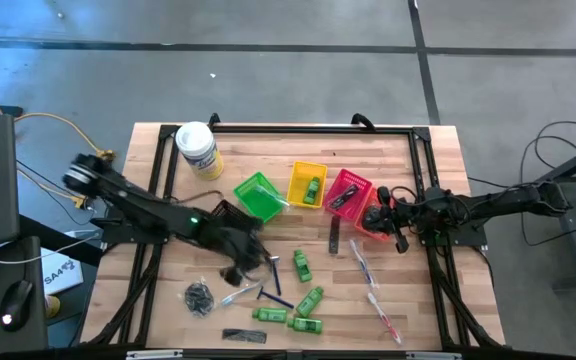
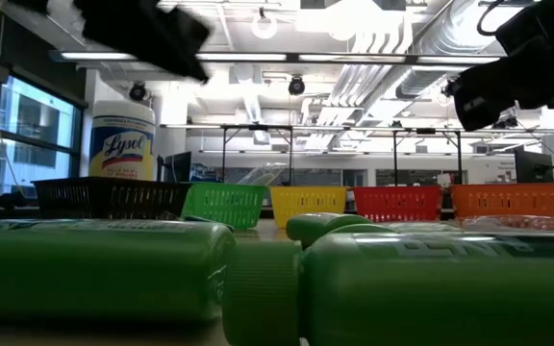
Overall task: Pick & Place Travel size toiletries
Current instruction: Put the green shampoo into the yellow bin
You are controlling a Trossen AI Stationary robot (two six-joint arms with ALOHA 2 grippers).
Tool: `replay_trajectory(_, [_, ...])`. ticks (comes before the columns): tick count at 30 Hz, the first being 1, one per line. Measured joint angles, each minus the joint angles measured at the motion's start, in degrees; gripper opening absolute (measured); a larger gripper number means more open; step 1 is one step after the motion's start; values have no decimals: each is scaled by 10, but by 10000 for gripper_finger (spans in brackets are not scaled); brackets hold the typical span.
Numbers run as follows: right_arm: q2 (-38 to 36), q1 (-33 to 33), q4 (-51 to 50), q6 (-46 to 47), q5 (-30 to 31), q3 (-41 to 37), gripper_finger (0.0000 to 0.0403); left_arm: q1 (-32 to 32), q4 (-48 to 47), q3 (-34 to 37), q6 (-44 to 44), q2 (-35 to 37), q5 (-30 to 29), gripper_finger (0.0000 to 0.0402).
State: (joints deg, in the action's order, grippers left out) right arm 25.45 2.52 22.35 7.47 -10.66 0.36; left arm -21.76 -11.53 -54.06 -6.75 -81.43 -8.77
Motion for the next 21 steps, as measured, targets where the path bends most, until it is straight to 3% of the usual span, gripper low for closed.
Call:
replay_trajectory(4, [0, 0, -10, 19, -25, 0, 2, 1, -15, -106, -79, -105, 52, 177])
replay_trajectory(9, [0, 1, -31, 21, -47, 0, 2, 33, -57, -210, -151, -213, 121, 232])
replay_trajectory(16, [0, 15, -38, 21, -46, 0, 2, 102, -71, -284, -211, -319, 233, 263])
replay_trajectory(21, [0, 26, -49, 20, -45, 0, 2, 118, -96, -290, -277, -341, 261, 266])
